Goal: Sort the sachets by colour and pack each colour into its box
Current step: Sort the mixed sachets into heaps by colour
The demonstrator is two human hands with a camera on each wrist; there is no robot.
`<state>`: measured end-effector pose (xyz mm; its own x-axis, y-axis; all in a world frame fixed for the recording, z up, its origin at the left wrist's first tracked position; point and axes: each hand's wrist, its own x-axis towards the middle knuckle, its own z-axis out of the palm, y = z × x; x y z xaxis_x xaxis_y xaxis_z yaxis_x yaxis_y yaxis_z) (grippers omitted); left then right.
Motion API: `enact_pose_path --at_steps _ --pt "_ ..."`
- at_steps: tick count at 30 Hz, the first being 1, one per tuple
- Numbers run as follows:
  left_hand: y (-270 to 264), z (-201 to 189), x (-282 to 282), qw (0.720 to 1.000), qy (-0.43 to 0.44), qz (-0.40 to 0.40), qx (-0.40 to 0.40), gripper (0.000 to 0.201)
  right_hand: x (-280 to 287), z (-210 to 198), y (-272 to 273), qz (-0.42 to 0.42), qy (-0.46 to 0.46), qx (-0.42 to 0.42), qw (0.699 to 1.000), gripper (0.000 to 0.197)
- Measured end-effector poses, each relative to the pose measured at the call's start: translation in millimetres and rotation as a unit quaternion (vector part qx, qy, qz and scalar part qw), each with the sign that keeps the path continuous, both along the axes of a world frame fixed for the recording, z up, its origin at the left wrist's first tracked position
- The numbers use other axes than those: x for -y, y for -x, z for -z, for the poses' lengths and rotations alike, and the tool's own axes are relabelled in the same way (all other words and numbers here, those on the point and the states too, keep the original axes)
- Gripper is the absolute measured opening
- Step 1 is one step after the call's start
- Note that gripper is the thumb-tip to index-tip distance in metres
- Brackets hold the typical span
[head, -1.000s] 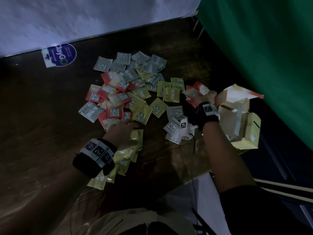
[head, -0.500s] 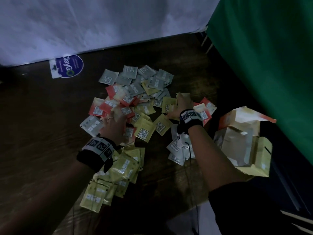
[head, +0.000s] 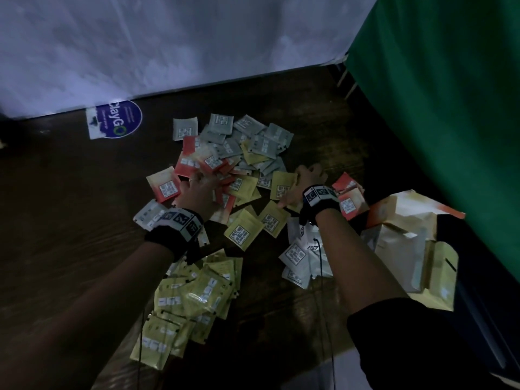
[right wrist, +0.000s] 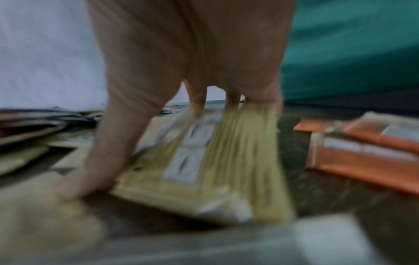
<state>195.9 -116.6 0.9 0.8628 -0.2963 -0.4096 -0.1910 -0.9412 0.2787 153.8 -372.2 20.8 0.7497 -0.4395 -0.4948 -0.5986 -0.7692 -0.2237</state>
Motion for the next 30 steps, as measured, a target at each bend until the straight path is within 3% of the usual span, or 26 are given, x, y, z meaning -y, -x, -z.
enact_pose_path --at_steps 3,5,7,10,12,14,17,20,24,26,28,30 --pt "6.7 -6.7 0.6 1.000 0.028 -0.005 -0.008 0.068 -5.3 -7.6 -3.9 -0.038 -0.010 -0.044 0.998 0.094" --pt "14.8 -15.7 2.2 0.998 0.055 -0.018 0.001 0.062 -5.7 -12.3 -3.0 -0.019 -0.041 0.008 0.999 0.079" --pt "24.3 -26.0 4.4 0.994 0.100 -0.031 0.022 0.060 -4.5 -19.1 2.7 0.052 -0.080 0.104 0.990 0.058" --pt "39.4 -46.5 13.6 0.974 0.219 -0.051 0.016 0.058 -14.3 -36.6 19.6 0.207 -0.172 0.257 0.928 0.045" --pt "50.8 -62.3 23.8 0.949 0.307 -0.064 -0.033 0.073 -30.9 -45.0 31.0 0.267 -0.248 0.287 0.886 0.043" --pt "59.9 -75.6 31.2 0.922 0.363 -0.077 -0.112 0.091 -52.2 -48.7 42.0 0.281 -0.319 0.264 0.866 0.042" --pt "71.3 -79.2 32.0 0.910 0.363 -0.066 -0.191 0.082 -84.7 -50.1 58.4 0.225 -0.383 0.198 0.874 0.029" --pt "80.7 -75.1 12.9 0.916 0.352 -0.052 -0.188 0.062 -97.9 -50.5 72.6 0.120 -0.432 0.122 0.885 0.032" --pt "90.9 -64.8 -41.7 0.961 0.206 0.078 -0.169 0.031 -77.5 -47.0 72.4 -0.026 -0.355 0.025 0.934 0.014" --pt "98.9 -58.6 -61.4 0.960 0.158 0.115 -0.201 0.030 -68.5 -35.1 62.7 -0.045 -0.231 0.022 0.972 0.026" --pt "106.8 -52.0 -67.3 0.960 0.131 0.128 -0.212 0.032 -69.5 -22.4 54.3 -0.038 -0.091 0.004 0.995 0.062" --pt "111.1 -44.9 -63.2 0.967 0.120 0.145 -0.174 0.028 -80.3 -15.5 50.0 -0.009 -0.053 -0.038 0.998 0.103"
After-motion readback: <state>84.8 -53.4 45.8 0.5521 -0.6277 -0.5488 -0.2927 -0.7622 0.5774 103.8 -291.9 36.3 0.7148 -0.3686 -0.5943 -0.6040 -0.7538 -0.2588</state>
